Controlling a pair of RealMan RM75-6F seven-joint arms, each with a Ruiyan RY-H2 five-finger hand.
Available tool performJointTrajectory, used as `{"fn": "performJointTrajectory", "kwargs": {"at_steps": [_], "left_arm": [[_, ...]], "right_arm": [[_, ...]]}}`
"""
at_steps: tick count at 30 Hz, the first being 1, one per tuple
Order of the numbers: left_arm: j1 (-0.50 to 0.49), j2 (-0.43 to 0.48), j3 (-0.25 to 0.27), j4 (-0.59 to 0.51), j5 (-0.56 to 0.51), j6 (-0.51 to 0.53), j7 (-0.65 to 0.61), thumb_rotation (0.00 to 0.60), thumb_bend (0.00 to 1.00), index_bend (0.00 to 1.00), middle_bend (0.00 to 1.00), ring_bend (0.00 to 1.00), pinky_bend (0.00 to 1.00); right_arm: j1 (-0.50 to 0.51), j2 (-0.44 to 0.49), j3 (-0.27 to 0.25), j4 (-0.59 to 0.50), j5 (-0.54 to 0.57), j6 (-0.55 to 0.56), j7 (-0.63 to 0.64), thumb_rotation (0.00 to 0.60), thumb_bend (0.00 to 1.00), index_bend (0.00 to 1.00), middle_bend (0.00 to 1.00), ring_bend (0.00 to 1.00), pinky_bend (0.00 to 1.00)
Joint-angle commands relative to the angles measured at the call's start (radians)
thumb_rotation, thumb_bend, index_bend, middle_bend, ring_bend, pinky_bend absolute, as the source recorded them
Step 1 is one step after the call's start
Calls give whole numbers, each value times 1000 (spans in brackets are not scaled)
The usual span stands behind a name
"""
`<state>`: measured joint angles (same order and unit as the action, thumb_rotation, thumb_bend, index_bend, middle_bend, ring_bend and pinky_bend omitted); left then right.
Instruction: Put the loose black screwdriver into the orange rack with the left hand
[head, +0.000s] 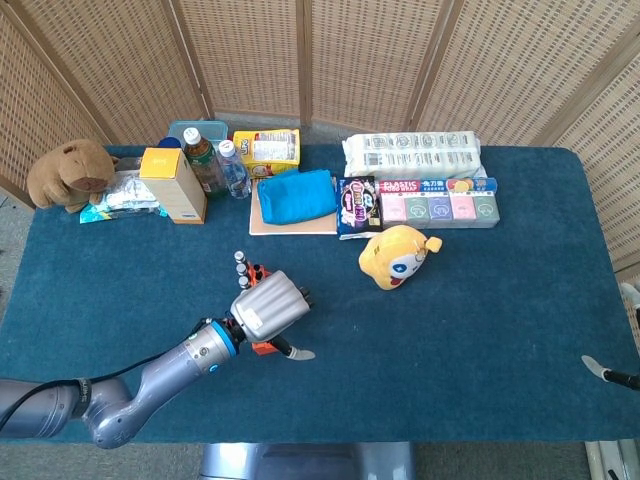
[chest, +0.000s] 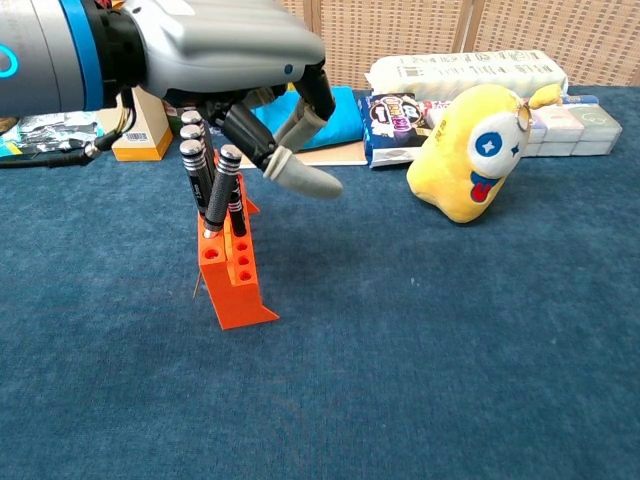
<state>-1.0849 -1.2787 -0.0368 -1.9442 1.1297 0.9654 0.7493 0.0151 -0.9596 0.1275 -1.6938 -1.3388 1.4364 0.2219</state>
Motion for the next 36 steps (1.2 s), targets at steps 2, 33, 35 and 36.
{"fn": "performJointTrajectory", "kwargs": {"at_steps": [2,33,35,36], "left_arm": [[3,-4,-3,-2,4,-1,4,0,112,613,548,803,990],[59,51,10,-70,15,15,36,3,123,613,548,803,990],[63,55,8,-74,8,17,36,0,122,613,548,803,990],[64,57,7,-75,7,17,35,0,122,613,548,803,990]], "right_arm": [[0,0,0,-1,0,1,0,600,89,73,30,2,0],[-2,3,1,-1,-4,5,4,600,89,70,31,2,0],[-2,2,1,-1,-3,6,3,600,89,70,31,2,0],[-2,2,1,-2,-3,6,3,600,88,70,31,2,0]]}}
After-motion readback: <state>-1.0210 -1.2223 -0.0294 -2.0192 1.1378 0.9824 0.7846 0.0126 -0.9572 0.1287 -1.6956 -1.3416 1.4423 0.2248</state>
